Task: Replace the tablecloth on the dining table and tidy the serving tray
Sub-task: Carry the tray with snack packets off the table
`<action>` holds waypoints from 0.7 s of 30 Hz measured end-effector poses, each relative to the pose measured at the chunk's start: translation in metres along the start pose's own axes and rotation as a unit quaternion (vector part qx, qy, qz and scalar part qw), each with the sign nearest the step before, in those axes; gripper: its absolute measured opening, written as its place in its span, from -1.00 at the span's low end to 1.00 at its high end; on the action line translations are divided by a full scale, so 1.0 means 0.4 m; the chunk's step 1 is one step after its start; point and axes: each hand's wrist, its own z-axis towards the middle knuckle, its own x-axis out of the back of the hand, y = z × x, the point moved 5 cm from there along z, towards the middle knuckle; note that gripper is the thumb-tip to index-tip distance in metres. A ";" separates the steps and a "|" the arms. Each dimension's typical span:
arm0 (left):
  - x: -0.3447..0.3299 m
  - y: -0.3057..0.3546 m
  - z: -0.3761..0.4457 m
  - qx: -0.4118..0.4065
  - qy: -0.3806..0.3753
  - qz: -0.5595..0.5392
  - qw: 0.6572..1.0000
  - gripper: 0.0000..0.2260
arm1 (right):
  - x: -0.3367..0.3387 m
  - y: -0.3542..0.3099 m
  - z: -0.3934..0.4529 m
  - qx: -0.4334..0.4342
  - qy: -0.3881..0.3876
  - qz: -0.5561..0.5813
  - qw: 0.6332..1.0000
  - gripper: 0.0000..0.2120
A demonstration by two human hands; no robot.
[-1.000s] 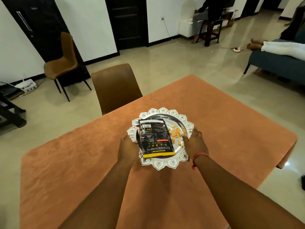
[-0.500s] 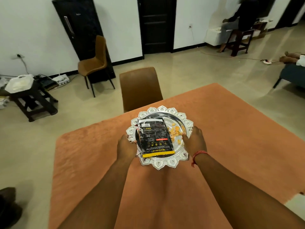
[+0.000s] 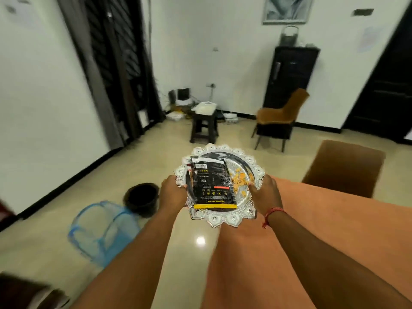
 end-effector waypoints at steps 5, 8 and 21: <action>0.527 -0.346 0.061 0.059 0.105 0.005 0.993 -0.82 | -0.433 -0.421 -0.155 0.102 -0.096 0.006 0.990 -0.42; 0.807 -0.531 0.020 0.106 0.161 0.014 0.981 -0.84 | -0.677 -0.615 -0.292 0.146 -0.160 0.022 0.976 -0.41; 1.453 -1.138 -0.464 0.337 0.365 0.058 0.866 -0.74 | -1.419 -1.021 -0.958 0.271 -0.453 0.010 0.849 -0.32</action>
